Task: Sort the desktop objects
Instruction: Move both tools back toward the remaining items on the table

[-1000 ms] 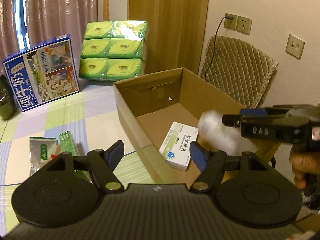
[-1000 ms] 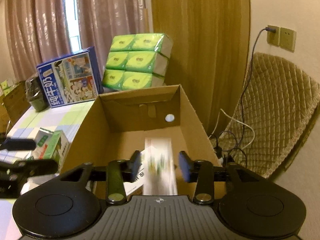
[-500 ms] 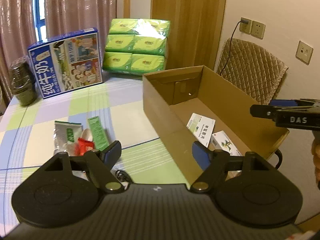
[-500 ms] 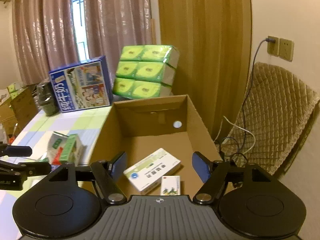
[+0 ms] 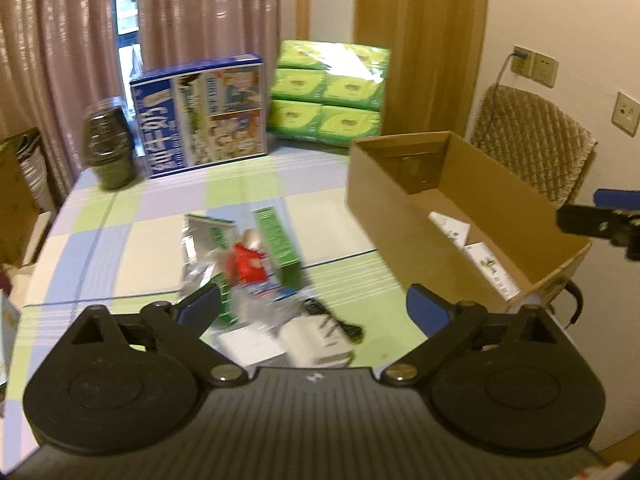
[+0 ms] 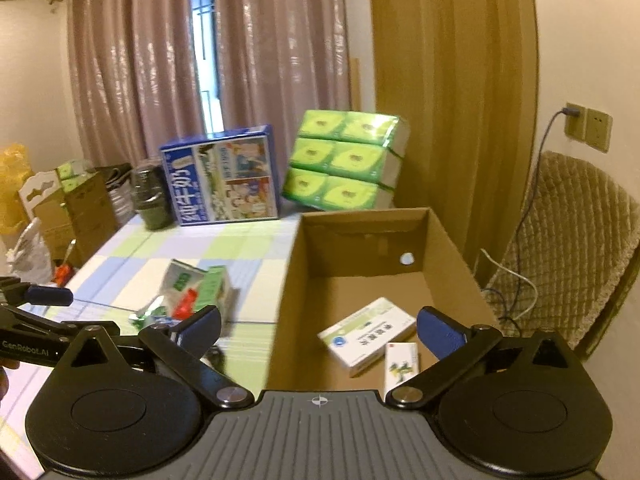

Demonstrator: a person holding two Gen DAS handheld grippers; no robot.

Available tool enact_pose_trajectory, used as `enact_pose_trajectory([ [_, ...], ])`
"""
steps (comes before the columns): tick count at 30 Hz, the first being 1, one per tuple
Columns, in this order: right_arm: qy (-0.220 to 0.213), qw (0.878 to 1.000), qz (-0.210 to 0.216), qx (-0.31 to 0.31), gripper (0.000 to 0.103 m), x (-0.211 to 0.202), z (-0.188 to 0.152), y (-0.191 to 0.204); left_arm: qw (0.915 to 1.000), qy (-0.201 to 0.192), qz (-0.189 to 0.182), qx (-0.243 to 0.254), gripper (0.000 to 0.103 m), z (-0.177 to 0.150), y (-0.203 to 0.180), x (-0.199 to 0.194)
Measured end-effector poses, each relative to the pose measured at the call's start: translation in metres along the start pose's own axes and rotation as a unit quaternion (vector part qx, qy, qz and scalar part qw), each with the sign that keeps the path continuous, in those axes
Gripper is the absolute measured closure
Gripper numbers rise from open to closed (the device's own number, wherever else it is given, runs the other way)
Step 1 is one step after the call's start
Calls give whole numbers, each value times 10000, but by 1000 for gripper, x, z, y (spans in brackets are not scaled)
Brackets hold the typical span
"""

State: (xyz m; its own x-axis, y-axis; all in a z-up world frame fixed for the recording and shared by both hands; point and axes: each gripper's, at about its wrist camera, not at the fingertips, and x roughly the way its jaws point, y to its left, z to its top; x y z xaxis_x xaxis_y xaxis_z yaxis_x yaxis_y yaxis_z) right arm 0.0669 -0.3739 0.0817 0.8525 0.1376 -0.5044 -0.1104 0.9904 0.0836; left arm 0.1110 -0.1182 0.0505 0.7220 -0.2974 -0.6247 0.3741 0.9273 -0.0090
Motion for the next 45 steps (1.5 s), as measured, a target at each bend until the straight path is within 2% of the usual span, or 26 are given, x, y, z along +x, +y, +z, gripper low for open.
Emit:
enact_pose_trajectory([
  [2, -45, 9999, 96, 14, 2, -4, 1, 9, 9999, 13, 100, -34, 1, -7, 12, -8],
  [8, -123, 9992, 362, -78, 2, -6, 3, 42, 9993, 60, 297, -198, 1, -28, 53, -28],
  [15, -63, 9974, 708, -82, 2, 0, -9, 79, 9980, 93, 576, -250, 1, -48, 84, -33],
  [21, 135, 9954, 919, -217, 2, 23, -31, 106, 9972, 95, 720, -201, 1, -67, 99, -17],
  [28, 524, 9940, 898, -348, 2, 64, -61, 124, 9951, 395, 864, -291, 1, -84, 113, 22],
  [37, 1001, 9894, 940, -477, 2, 125, -90, 125, 9971, 458, 583, -188, 1, -95, 121, 63],
  [41, 1126, 9883, 950, -406, 3, 143, -93, 123, 9984, 496, 274, -9, 1, -90, 122, 77],
  [43, 1184, 9877, 953, -367, 5, 152, -93, 122, 9981, 601, 32, 90, 1, -89, 123, 82],
  [45, 1271, 9866, 995, -234, 13, 162, -94, 118, 9974, 682, -123, 170, 1, -89, 124, 86],
])
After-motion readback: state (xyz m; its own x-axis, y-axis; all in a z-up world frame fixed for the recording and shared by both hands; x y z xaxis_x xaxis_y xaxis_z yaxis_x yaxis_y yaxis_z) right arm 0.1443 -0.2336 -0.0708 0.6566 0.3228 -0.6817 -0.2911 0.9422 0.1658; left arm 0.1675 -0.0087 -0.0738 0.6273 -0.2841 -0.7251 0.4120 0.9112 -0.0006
